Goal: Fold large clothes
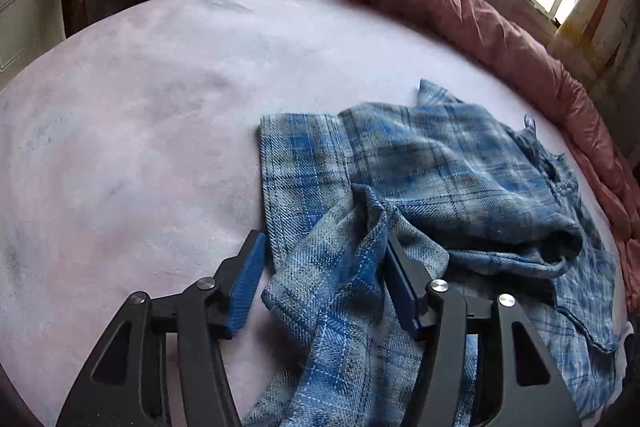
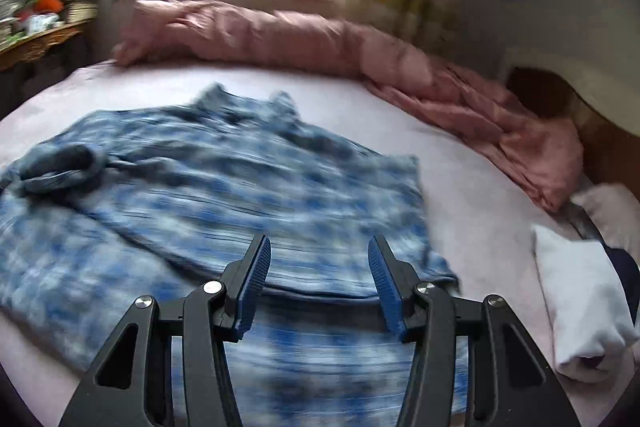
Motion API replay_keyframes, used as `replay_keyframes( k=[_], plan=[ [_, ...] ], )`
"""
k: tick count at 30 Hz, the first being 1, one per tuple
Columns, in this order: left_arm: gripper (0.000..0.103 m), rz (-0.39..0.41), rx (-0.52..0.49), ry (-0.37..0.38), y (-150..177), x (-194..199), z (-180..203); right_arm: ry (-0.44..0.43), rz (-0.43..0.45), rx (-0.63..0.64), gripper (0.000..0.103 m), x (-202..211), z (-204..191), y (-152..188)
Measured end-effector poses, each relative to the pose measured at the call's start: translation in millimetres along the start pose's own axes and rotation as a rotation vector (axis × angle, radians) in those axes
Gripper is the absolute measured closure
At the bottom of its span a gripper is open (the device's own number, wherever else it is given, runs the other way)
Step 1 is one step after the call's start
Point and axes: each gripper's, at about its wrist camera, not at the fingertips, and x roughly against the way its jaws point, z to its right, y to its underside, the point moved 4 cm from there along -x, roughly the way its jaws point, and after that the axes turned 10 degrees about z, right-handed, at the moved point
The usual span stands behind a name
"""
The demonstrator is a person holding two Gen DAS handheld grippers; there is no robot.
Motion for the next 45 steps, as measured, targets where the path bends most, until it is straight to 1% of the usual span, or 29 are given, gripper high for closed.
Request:
replay_keyframes(
  k=[2, 3, 4, 6, 8, 9, 10, 11, 12, 14, 16, 18, 20, 23, 25, 28, 30, 31, 33, 34, 35, 36, 37, 40, 41, 42, 43, 45],
  plan=[
    [0.045, 0.018, -0.031, -0.061, 1.9, 5.3, 2.4, -0.042, 0.002, -0.012, 0.05, 2.8, -8.1, -0.5],
    [0.045, 0.02, -0.033, -0.077, 3.3, 6.5, 2.0, -0.059, 0.01, -0.007, 0.05, 4.8, -12.3, -1.4],
    [0.045, 0.017, -0.021, -0.077, 3.4, 7.6, 0.8, -0.084, 0.022, 0.005, 0.05, 7.6, -18.7, -3.7],
    [0.046, -0.007, 0.055, -0.028, -0.1, 8.1, -9.2, -0.138, 0.04, 0.046, 0.05, 11.1, -35.6, -11.4],
    [0.046, -0.035, 0.135, 0.071, -4.2, 3.2, -23.1, -0.198, 0.041, 0.074, 0.05, 14.9, -56.8, -20.8],
    [0.048, -0.052, 0.159, 0.126, -7.5, -0.7, -30.2, -0.247, 0.024, 0.071, 0.05, 15.6, -70.1, -26.9],
    [0.052, -0.06, 0.176, 0.15, -11.1, -1.8, -35.3, -0.292, 0.002, 0.068, 0.05, 15.6, -84.4, -32.9],
    [0.055, -0.067, 0.198, 0.168, -12.8, -2.4, -39.5, -0.328, -0.013, 0.071, 0.05, 15.6, -99.6, -39.9],
    [0.056, -0.077, 0.216, 0.181, -13.4, -3.1, -42.8, -0.349, -0.015, 0.078, 0.05, 17.0, -112.4, -45.4],
    [0.06, -0.092, 0.243, 0.19, -13.8, -4.9, -47.0, -0.387, -0.019, 0.122, 0.05, 15.8, -147.0, -58.6],
    [0.06, -0.104, 0.269, 0.2, -14.1, -6.7, -49.1, -0.43, -0.043, 0.144, 0.05, 11.2, -182.3, -68.7],
    [0.06, -0.115, 0.303, 0.224, -15.0, -8.2, -51.3, -0.483, -0.094, 0.153, 0.05, 1.7, -218.0, -74.3],
    [0.061, -0.129, 0.331, 0.249, -15.4, -11.9, -53.5, -0.497, -0.137, 0.18, 0.05, -11.1, -250.3, -75.9],
    [0.063, -0.142, 0.361, 0.269, -16.6, -10.6, -57.8, -0.478, -0.169, 0.246, 0.05, -29.2, -284.8, -74.7],
    [0.063, -0.148, 0.388, 0.287, -18.0, -10.7, -60.5, -0.471, -0.188, 0.293, 0.05, -41.4, -303.6, -73.0],
    [0.064, -0.149, 0.422, 0.331, -20.1, -8.7, -64.3, -0.463, -0.221, 0.308, 0.05, -59.4, -319.5, -70.1],
    [0.064, -0.119, 0.409, 0.371, -25.4, -1.4, -60.4, -0.423, -0.219, 0.3, 0.05, -74.0, -324.4, -67.9],
    [0.064, -0.094, 0.384, 0.374, -28.6, 3.6, -58.3, -0.41, -0.225, 0.289, 0.05, -80.4, -324.1, -67.0],
    [0.064, -0.043, 0.336, 0.367, -35.2, 14.1, -51.9, -0.439, -0.257, 0.257, 0.05, -92.7, -324.2, -63.4],
    [0.064, -0.019, 0.321, 0.371, -38.4, 19.1, -48.7, -0.441, -0.25, 0.251, 0.06, -94.6, -323.7, -64.3],
    [0.064, -0.003, 0.314, 0.375, -40.8, 23.1, -47.1, -0.442, -0.222, 0.25, 0.075, -93.9, -321.8, -65.2],
    [0.064, 0.012, 0.309, 0.379, -42.7, 27.1, -46.3, -0.451, -0.209, 0.257, 0.086, -92.6, -321.0, -65.7],
    [0.064, 0.023, 0.306, 0.38, -44.0, 29.4, -47.0, -0.452, -0.189, 0.267, 0.101, -91.1, -318.5, -66.5],
    [0.064, 0.044, 0.291, 0.37, -46.7, 33.7, -47.9, -0.397, -0.139, 0.242, 0.103, -89.4, -301.1, -72.6],
    [0.064, 0.049, 0.286, 0.368, -47.5, 35.0, -47.5, -0.408, -0.134, 0.216, 0.103, -88.6, -293.3, -75.1],
    [0.064, 0.053, 0.28, 0.365, -47.5, 36.3, -46.8, -0.432, -0.131, 0.2, 0.103, -87.0, -287.8, -77.1],
    [0.064, 0.06, 0.273, 0.362, -48.4, 38.6, -47.6, -0.478, -0.121, 0.194, 0.103, -82.7, -283.7, -78.7],
    [0.064, 0.079, 0.26, 0.362, -50.9, 41.7, -46.9, -0.549, -0.116, 0.242, 0.102, -71.2, -285.5, -77.4]
  ],
)
